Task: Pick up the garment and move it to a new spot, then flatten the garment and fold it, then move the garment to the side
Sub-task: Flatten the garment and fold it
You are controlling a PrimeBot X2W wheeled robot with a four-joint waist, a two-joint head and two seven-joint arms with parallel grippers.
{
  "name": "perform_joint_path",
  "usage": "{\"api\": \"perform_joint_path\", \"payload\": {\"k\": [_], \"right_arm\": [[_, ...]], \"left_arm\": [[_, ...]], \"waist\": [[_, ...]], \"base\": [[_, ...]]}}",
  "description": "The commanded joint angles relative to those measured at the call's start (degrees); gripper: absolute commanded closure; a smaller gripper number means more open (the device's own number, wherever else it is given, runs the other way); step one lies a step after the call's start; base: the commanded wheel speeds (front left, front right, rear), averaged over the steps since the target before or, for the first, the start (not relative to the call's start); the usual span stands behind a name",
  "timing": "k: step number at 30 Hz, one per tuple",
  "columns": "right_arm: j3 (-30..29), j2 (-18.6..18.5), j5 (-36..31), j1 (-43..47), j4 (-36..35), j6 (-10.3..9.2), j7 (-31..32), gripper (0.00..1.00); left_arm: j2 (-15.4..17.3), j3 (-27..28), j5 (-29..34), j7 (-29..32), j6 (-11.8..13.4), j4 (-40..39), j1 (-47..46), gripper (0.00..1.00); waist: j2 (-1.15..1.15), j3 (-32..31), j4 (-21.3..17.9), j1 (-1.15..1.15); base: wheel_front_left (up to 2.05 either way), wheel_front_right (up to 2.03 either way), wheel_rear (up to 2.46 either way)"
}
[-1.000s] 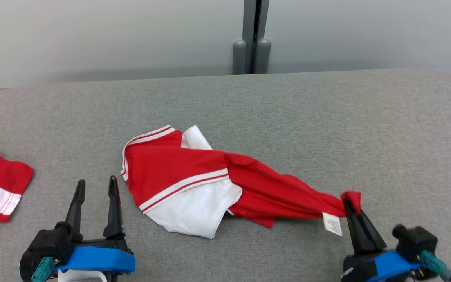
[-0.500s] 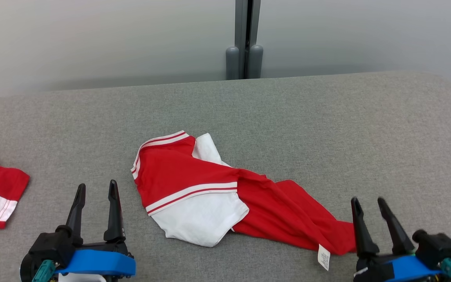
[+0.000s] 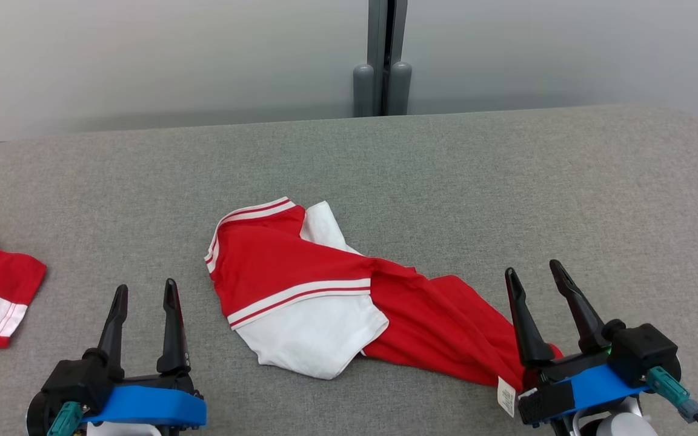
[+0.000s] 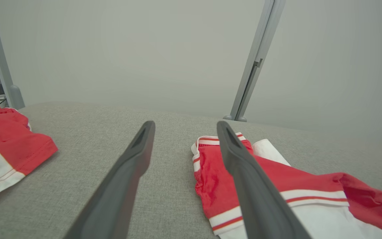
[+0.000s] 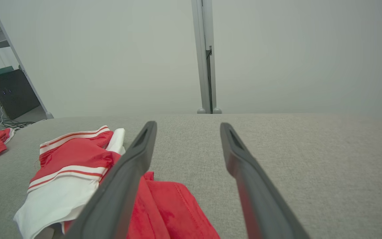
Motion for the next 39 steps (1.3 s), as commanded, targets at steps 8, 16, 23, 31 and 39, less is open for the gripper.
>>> {"api": "perform_joint_path", "payload": {"k": [8,16,23,31,39], "right_arm": [[0.0,-0.1,-0.2,-1.2,0.9,0.01,-0.2,0.0],[0.2,-0.1,-0.4,-3.1,1.1,0.01,-0.2,0.0],[0.5,-0.1,0.2,-4.0,1.4,0.01,-0.1,0.0],[0.7,-0.1,-0.6,-5.1,1.9,0.01,-0.2,0.0],[0.4,-0.1,-0.8,-5.3,2.0,0.01,-0.2,0.0]], "left_arm": [[0.0,0.7,2.8,-0.1,-0.4,1.2,-3.3,0.0],[2.2,-1.1,5.0,-0.1,-0.5,6.9,-12.2,0.0],[4.9,-3.8,4.0,-0.1,-0.5,15.2,-16.3,0.0],[5.7,-3.7,2.8,-0.1,-0.5,25.7,-17.8,0.0],[5.1,-6.4,-1.0,-0.1,-0.5,32.8,-19.8,0.31]], "waist": [[0.0,1.1,-0.8,0.0],[0.0,3.7,-2.5,0.0],[0.0,5.5,-4.1,0.0],[0.0,6.9,-6.1,0.0],[0.0,7.4,-6.9,0.0]], "base": [[0.0,0.0,0.0],[0.0,0.0,0.0],[0.0,0.0,0.0],[0.0,0.0,0.0],[0.0,0.0,0.0]]}}
